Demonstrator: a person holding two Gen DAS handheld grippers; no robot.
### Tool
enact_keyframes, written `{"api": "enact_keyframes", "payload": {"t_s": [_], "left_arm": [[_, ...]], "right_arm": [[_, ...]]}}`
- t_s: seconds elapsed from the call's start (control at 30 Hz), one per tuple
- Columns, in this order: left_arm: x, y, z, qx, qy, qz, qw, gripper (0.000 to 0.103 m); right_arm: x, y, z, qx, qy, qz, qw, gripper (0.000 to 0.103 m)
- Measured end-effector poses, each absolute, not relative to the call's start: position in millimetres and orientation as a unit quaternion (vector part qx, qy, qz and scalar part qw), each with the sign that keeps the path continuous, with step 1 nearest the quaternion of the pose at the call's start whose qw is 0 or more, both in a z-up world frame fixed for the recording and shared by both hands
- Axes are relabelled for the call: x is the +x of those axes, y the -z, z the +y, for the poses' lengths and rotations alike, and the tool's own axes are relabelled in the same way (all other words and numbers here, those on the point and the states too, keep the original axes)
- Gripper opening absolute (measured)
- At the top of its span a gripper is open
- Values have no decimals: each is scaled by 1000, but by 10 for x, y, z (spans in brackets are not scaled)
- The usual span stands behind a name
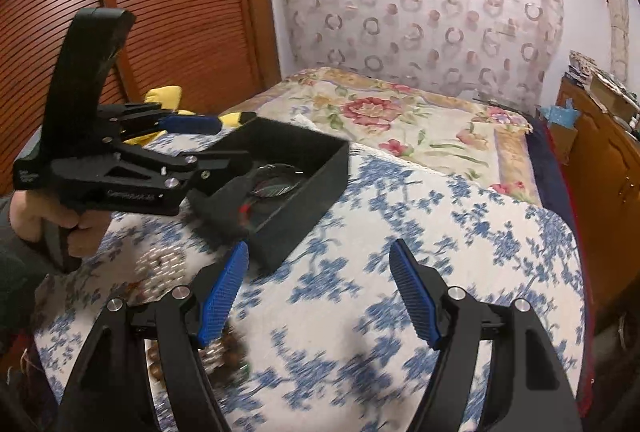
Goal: Organize jewelry
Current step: 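Release the jade bangle into the black box with the right tool, then grasp the brown bead bracelet with the right tool and lift it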
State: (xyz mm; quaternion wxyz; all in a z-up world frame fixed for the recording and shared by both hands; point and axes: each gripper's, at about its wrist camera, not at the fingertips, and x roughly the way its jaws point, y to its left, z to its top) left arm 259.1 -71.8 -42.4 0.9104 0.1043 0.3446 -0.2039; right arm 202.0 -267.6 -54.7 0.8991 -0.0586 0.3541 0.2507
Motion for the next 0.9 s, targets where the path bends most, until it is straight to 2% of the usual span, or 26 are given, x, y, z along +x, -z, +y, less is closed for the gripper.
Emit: {"api": "enact_keyframes", "payload": {"t_s": [0.1,0.13,0.23,0.4,0.7,0.8,0.9], "left_arm": [[2402,368,-632,103,201,334,915,80],[2327,355,-602,103,199,330,917,83],[2101,334,-508,95,202,323,920,88],[1744,377,-373,88,204,321,921,91],[1360,592,-236,85,197,339,916,91],[1308,641,-167,81,192,345,915,91],[1276,692,-101,76,192,352,913,91]], "right_arm": [[1861,591,-2573,-61,-271,364,889,73],[1807,623,-2536,-63,-279,368,885,66],[1702,740,-2400,-73,-293,388,871,51],[1647,904,-2309,-77,-294,410,860,34],[1806,1063,-2252,-69,-282,441,850,25],[1828,1057,-2235,-66,-285,446,846,15],[1796,1015,-2208,-73,-289,437,849,15]]}}
